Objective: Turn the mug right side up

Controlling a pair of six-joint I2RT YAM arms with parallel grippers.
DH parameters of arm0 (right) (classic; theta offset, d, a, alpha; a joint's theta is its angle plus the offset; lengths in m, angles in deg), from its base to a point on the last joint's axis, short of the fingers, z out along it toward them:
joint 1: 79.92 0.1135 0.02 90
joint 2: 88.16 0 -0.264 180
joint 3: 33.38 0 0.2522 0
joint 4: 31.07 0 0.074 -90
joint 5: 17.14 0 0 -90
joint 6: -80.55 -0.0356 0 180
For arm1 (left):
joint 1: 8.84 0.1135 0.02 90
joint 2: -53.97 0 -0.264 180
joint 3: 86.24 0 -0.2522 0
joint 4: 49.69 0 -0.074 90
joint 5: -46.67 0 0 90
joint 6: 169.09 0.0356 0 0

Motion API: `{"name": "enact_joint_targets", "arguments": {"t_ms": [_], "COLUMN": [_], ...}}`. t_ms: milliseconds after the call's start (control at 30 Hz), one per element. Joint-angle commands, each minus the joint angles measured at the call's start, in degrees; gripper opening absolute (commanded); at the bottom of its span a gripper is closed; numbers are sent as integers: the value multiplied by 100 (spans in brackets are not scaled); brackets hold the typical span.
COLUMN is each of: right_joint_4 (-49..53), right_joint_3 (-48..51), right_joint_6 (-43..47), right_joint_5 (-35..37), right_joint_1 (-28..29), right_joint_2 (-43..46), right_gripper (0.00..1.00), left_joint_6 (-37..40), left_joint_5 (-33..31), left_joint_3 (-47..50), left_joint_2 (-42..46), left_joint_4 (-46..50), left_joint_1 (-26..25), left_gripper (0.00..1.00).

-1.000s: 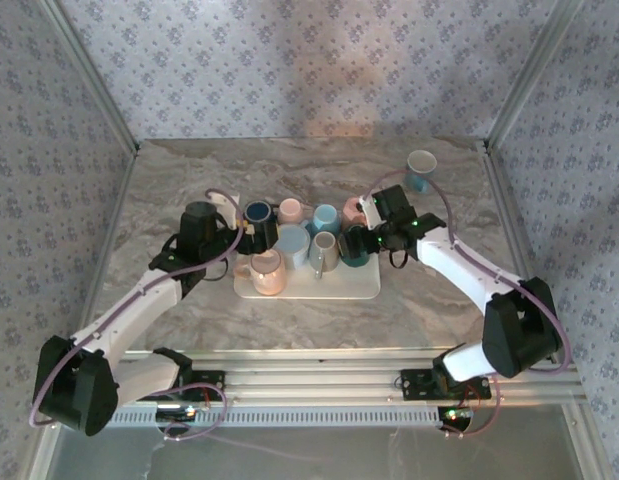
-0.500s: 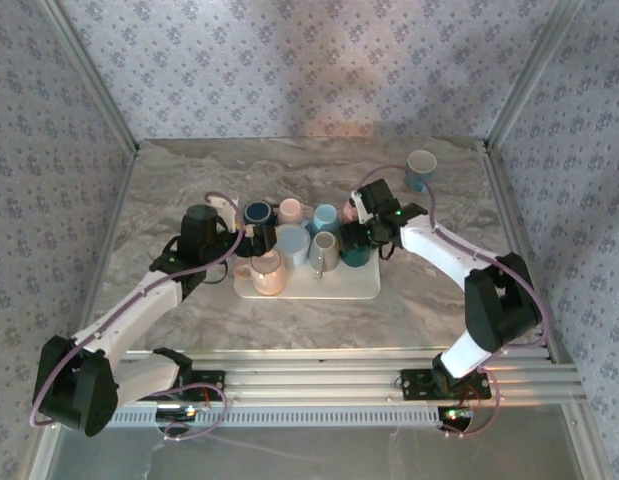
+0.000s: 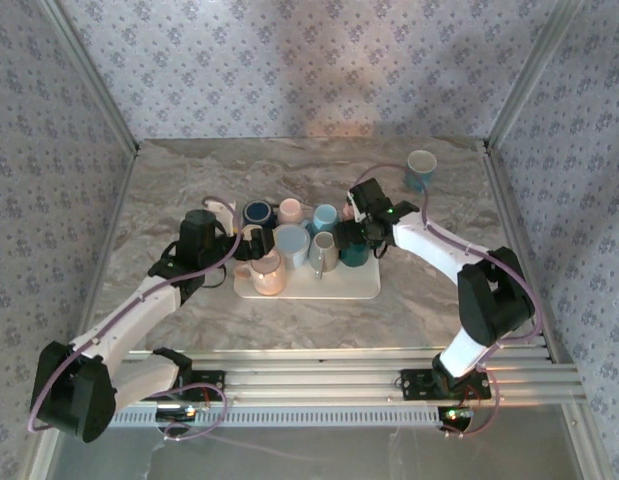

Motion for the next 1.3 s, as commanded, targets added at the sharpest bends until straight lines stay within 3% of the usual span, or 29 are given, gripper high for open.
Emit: {"name": "enact_joint_targets", "arguments": {"t_ms": [0, 200, 400, 600, 700, 800, 900, 1100, 1267], "right_joint_4": [501, 560, 98, 329, 430, 473, 364, 105, -399], "right_joint_3": [162, 172, 414, 274, 239, 221, 257, 458, 912], "right_joint_6": [-175, -350, -274, -255, -279, -306, -349, -880, -1685], "right_joint_5": [373, 449, 106, 227, 346, 336, 122, -409, -1105], "right_joint_1": [48, -191, -151, 13, 74, 77, 38, -154, -626], "right_joint_2": [17, -6, 257, -19, 68, 399, 871, 1771, 2477], "right_gripper": [96, 87, 92, 92, 84, 72, 65, 63, 61], "left_joint_6": [-68, -86, -112, -148, -139, -121, -63, 9, -777], "left_joint_5": [-47, -47, -51, -49, -47, -31, 23, 191, 331], "left_joint_3": [4, -35, -76, -102, -129, -137, -144, -253, -644], "left_joint_2": [109, 74, 30, 3, -5, 3, 3, -85, -371], "left_joint_4": [-63, -89, -102, -117, -118, -183, -384, -788, -700], "left_joint_1": [-27, -29, -29, -29, -29, -29, -29, -26, -48], "left_gripper": [99, 99, 99, 99, 99, 99, 99, 100, 100]}}
